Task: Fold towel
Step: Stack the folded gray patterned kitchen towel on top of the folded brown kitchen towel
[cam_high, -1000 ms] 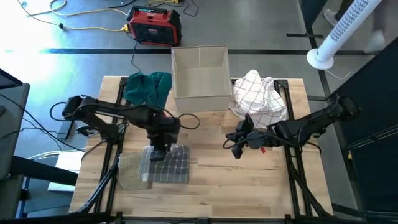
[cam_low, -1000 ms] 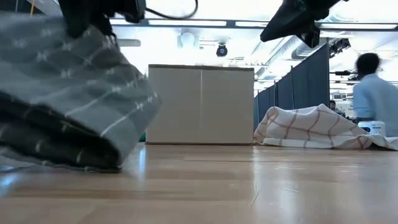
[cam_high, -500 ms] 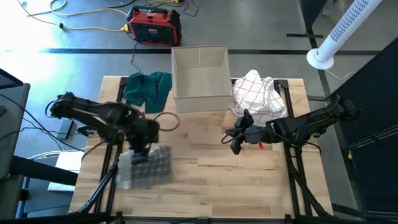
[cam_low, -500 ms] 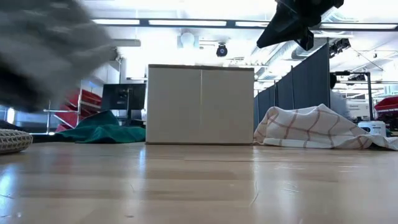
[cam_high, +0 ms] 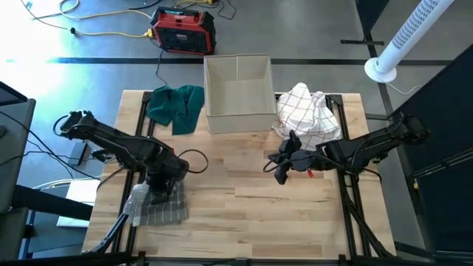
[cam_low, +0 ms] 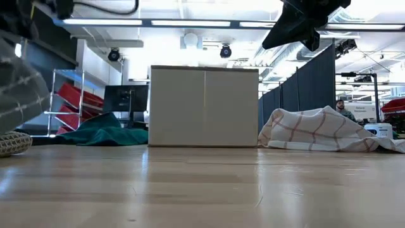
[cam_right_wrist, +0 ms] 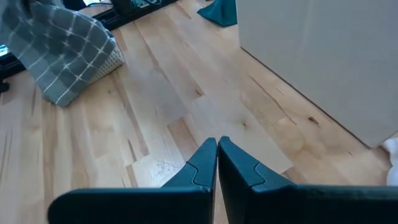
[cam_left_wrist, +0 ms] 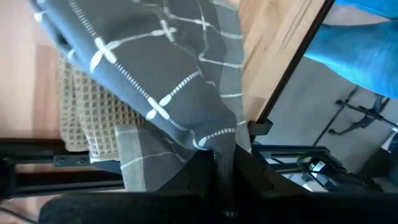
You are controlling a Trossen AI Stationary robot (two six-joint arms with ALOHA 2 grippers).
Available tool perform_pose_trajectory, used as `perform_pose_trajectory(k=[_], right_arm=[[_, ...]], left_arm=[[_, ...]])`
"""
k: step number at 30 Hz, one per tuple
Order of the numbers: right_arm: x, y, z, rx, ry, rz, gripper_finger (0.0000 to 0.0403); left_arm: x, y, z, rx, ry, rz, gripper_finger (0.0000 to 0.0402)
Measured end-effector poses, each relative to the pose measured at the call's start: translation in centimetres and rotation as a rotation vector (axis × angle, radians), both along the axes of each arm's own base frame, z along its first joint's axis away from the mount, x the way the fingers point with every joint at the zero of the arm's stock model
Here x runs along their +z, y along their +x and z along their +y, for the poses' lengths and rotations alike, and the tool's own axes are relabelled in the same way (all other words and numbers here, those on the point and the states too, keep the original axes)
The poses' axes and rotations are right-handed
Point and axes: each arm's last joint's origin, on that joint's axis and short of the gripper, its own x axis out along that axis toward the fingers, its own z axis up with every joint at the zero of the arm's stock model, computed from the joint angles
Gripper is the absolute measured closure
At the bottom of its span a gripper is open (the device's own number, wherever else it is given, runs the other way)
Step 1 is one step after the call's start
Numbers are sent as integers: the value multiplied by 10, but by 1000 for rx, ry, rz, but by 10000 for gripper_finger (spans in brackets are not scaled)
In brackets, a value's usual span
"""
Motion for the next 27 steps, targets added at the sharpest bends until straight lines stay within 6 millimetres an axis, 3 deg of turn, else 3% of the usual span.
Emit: perform_pose_trajectory(k=[7, 20, 24, 27], right_arm=[[0, 0, 0, 4, 2, 4, 403], [-1, -1, 0, 11, -4, 15, 403], [-1, -1, 0, 9, -2, 15, 403], [-1, -1, 0, 9, -2, 15, 403]], left_arm=[[-35, -8, 10, 37, 80, 93, 383], [45, 41, 0, 166, -158, -376, 383], [47, 41, -10, 149, -191, -395, 383], [32, 31, -10, 116, -154, -301, 383]])
